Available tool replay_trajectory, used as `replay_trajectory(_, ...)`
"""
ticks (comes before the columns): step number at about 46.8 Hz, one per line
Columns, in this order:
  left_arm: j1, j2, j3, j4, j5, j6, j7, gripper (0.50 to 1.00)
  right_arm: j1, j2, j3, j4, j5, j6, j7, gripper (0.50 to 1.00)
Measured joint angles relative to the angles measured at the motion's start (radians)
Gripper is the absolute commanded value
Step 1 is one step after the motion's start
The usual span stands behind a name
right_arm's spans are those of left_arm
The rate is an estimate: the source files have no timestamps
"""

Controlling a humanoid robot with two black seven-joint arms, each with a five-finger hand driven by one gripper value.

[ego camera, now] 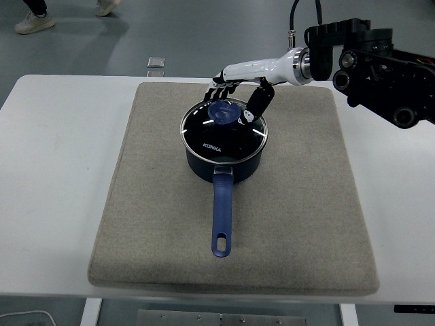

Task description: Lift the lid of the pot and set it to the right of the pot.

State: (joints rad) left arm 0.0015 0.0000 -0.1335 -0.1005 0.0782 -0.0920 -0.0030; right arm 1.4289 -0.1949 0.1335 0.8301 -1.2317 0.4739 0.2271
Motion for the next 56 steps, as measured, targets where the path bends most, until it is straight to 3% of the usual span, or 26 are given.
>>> replay_trajectory(3,0.0,0.0,0.0,0.0,0.0,0.0,0.0,1.0,-0.002,0.0,0.0,0.0,0.0,0.0,0.0,0.799)
replay_trajectory(11,0.0,0.0,0.0,0.001,0.0,0.0,0.0,1.0,-0.004,0.0,-0.002,0.001,0.0,0.001,0.0,0.725)
replay_trajectory(26,0.0,0.0,0.0,0.0,0.0,0.0,0.0,1.0,-0.005,-0.003,-0.002,0.003,-0.001,0.002,0.0,0.682)
replay_trajectory(30,0.0,0.0,0.0,0.0,0.0,0.0,0.0,1.0,-0.004,-0.003,-0.002,0.003,-0.001,0.003,0.001,0.644)
replay_trajectory(38,0.0,0.0,0.0,0.0,0.0,0.0,0.0,1.0,0.001,-0.007,-0.002,0.004,0.001,0.007,0.005,0.503)
replay_trajectory(56,0.0,0.0,0.0,0.0,0.0,0.0,0.0,1.0,0.034,-0.02,0.001,0.005,0.005,0.024,0.009,0.5)
